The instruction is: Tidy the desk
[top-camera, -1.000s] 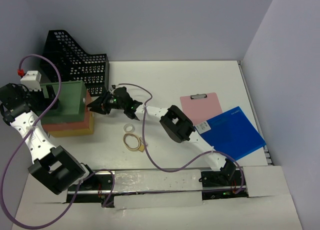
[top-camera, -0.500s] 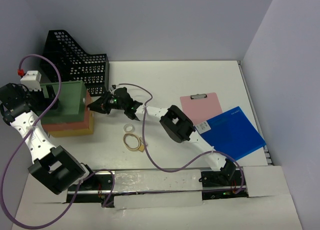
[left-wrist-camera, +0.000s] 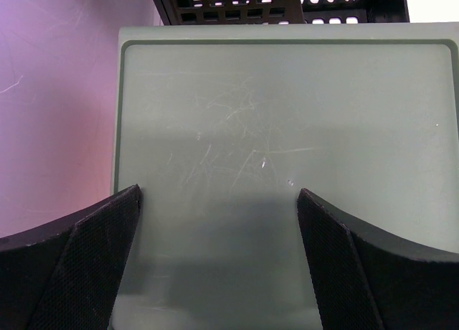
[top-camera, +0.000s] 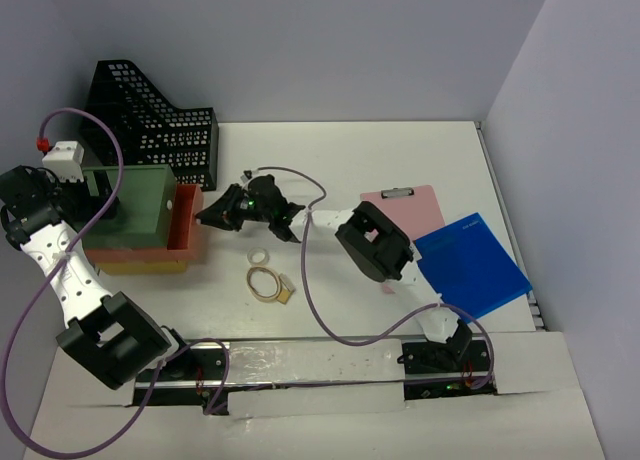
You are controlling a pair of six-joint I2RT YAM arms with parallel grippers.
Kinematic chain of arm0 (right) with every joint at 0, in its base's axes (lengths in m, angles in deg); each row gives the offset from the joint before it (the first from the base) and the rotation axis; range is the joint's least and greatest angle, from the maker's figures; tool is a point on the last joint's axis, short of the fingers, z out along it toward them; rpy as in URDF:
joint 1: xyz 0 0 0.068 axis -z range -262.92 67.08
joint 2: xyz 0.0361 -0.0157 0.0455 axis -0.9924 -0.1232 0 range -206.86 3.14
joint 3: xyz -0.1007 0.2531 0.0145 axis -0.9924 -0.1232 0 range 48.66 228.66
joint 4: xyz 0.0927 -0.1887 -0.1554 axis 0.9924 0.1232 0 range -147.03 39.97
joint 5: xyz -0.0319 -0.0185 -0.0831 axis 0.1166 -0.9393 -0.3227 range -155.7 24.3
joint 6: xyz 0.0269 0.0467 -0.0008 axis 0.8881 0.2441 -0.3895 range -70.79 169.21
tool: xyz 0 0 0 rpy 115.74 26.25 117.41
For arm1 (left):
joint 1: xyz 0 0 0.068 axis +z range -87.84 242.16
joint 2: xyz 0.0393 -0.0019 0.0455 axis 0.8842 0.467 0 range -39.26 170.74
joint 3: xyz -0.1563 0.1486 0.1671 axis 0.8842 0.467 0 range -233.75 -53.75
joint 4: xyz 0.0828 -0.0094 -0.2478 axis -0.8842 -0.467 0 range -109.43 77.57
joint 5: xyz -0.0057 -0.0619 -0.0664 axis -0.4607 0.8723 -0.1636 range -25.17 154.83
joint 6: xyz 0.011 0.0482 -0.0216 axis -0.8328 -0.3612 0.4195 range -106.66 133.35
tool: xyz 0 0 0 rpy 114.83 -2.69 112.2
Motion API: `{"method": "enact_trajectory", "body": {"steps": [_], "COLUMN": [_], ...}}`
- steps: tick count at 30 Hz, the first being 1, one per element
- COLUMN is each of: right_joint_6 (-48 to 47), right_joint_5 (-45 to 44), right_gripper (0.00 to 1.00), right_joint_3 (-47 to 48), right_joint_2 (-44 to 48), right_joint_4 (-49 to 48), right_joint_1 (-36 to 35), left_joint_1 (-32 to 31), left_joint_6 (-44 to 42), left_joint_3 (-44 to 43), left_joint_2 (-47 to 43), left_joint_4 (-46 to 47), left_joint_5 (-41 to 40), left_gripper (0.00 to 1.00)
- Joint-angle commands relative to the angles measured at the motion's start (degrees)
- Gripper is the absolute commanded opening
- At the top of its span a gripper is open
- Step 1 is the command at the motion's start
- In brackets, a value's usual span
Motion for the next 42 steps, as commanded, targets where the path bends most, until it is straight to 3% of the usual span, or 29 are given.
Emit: {"method": "enact_trajectory", "body": {"steps": [1, 6, 11, 15, 19, 23, 25, 30, 42], "right_joint_6": [-6.61, -9.37, -15.43, -22.67, -34.18, -54.97, -58.84, -60.16, -58.75], "right_joint_5": [1.71, 2.31, 4.76, 4.48, -0.36, -24.71, -30.58, -29.85, -27.32], "right_gripper": [0.0, 0.06, 0.6, 0.7, 0.7, 0.68, 0.67, 0.57, 0.51], "right_joint_3": [-6.64, -11.9, -12.09, -11.98, -14.97, -18.68, -20.0, -23.58, -23.52], "right_joint_2": [9.13, 13.1, 15.44, 19.64, 27.55, 38.72, 40.43, 39.66, 32.89], "right_joint_4": [-2.46, -2.04, 0.76, 8.04, 20.17, 39.06, 44.9, 50.0, 47.62], "right_joint_1": [2.34, 4.47, 5.49, 5.65, 5.46, -1.54, -5.31, -8.16, -10.21], "left_joint_1": [0.14, 0.14, 0.14, 0.14, 0.14, 0.16, 0.14, 0.14, 0.14], "left_joint_6": [-0.82, -0.52, -0.47, -0.74, -0.74, -0.4, 0.28, 2.6, 3.2], "left_joint_3": [0.72, 0.54, 0.22, 0.22, -0.04, -0.62, -1.48, -3.72, -5.36], "left_joint_2": [1.63, 1.44, 1.32, 1.08, 0.88, 0.46, 0.52, 0.53, -1.69], "left_joint_4": [-7.75, -7.64, -7.96, -7.96, -8.35, -8.2, -8.13, -7.78, -8.37], "left_joint_5": [-3.72, -3.62, -3.57, -3.83, -3.71, -3.52, -3.31, -3.74, -3.92], "left_gripper": [0.96, 0.96, 0.96, 0.97, 0.98, 0.98, 0.98, 0.99, 0.99]}}
